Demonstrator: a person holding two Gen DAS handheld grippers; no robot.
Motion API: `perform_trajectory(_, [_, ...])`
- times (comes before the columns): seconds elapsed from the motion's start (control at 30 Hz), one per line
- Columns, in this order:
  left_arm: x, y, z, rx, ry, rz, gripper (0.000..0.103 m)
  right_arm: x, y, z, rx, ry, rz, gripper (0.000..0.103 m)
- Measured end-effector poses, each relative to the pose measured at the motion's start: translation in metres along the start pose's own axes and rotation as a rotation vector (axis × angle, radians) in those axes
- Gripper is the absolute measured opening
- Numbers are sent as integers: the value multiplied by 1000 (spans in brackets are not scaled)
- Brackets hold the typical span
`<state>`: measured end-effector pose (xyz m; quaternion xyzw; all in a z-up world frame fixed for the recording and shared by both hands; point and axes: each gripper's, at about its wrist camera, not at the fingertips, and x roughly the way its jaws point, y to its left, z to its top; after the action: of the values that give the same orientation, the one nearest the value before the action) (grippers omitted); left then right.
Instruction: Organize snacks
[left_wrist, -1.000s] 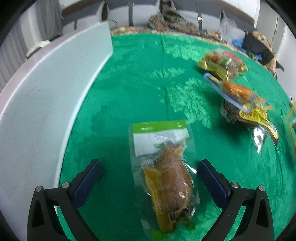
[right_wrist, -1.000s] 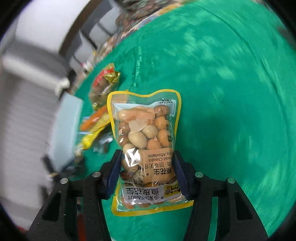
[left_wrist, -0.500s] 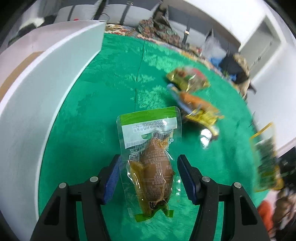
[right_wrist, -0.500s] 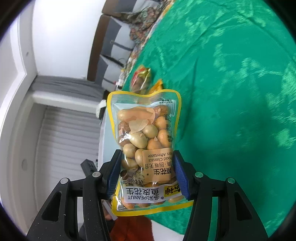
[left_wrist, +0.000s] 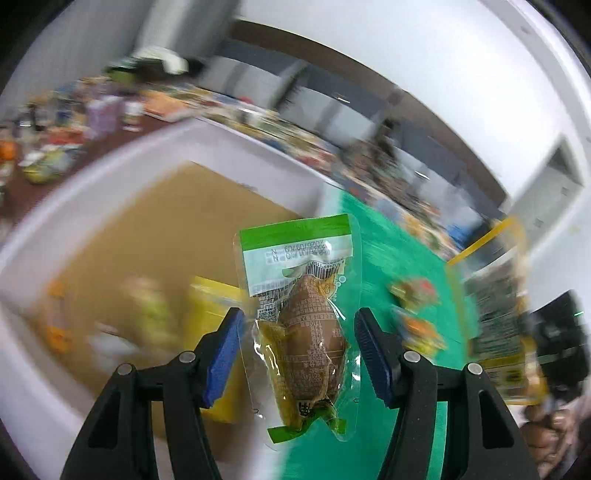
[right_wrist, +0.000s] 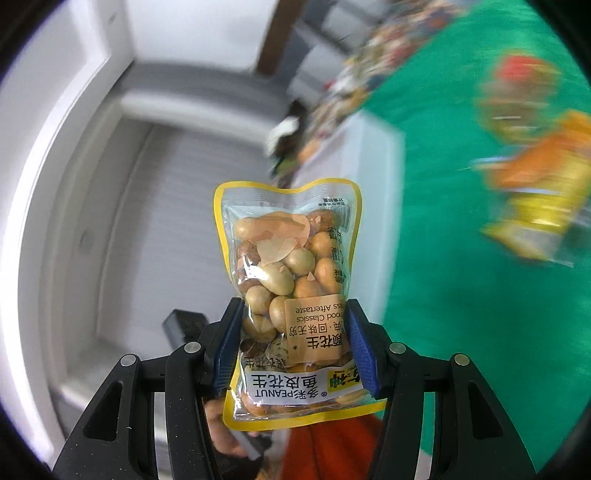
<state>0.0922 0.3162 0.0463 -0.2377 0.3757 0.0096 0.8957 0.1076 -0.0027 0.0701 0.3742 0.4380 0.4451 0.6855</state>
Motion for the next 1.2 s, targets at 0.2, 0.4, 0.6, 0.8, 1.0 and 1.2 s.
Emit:
perform_trajectory(0.2, [-14,87,21,-67,-43,284,76,141,69,-2,-159,97,-56,66])
perform_trajectory(0.4, [-30,122,-1,-97,-61,381,88,185,77,-7,-301,103,-227,74])
perform_trajectory(0.6, [-29,72,-25,-48,-56,235,89,113,26,-38,-485,20,-459,74])
perform_trajectory(0.8, [-17,-43,-52,139,-15,16,103,-7,-80,-66,-540,-114,-929,74])
perform_trajectory(1.0, [63,-136,-104,326,157,-67,103,-109,-146,-58,-429,-220,-1231,74])
perform_trajectory(1.2, [155,-163,-138,512,256,91,103,-160,-172,-57,-322,-283,-1247,75])
